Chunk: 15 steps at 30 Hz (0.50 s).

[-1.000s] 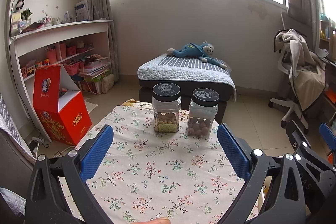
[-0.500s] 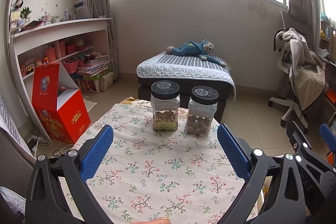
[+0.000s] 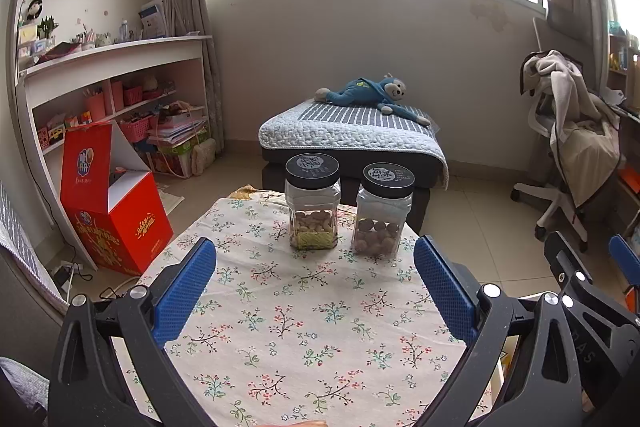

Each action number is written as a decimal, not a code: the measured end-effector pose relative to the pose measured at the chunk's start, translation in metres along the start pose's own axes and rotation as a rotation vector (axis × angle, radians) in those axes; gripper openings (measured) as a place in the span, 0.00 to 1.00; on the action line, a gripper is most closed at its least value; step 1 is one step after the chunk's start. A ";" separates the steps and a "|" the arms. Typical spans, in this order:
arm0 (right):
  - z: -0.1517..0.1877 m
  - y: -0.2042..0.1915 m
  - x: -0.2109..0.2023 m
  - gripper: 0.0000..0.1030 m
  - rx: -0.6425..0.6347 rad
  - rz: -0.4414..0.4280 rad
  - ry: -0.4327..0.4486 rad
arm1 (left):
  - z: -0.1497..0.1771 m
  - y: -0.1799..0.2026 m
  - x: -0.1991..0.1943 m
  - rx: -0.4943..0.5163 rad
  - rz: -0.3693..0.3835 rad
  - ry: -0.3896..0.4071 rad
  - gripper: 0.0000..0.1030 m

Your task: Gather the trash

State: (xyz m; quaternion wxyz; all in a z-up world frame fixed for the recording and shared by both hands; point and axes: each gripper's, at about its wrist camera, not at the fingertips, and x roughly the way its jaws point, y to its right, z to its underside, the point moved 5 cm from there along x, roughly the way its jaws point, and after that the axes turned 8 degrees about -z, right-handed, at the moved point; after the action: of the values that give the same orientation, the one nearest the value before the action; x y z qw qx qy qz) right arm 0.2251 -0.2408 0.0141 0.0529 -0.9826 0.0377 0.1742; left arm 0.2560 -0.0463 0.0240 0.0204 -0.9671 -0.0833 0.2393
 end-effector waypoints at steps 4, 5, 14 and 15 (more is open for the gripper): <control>0.001 0.000 0.000 0.93 -0.002 0.001 -0.002 | 0.000 0.000 0.000 0.003 0.002 -0.002 0.93; 0.001 0.000 0.000 0.93 -0.003 0.001 -0.002 | 0.000 0.001 0.000 0.005 0.002 -0.003 0.93; 0.005 0.002 0.002 0.93 -0.007 0.003 -0.013 | 0.003 0.007 -0.002 -0.002 0.037 0.010 0.93; 0.006 0.003 0.002 0.93 -0.008 0.005 -0.015 | 0.003 0.008 -0.002 0.000 0.041 0.011 0.93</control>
State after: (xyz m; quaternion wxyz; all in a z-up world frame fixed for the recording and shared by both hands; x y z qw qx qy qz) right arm 0.2245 -0.2429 0.0077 0.0489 -0.9813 0.0390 0.1819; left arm 0.2541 -0.0547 0.0214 0.0161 -0.9699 -0.0635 0.2344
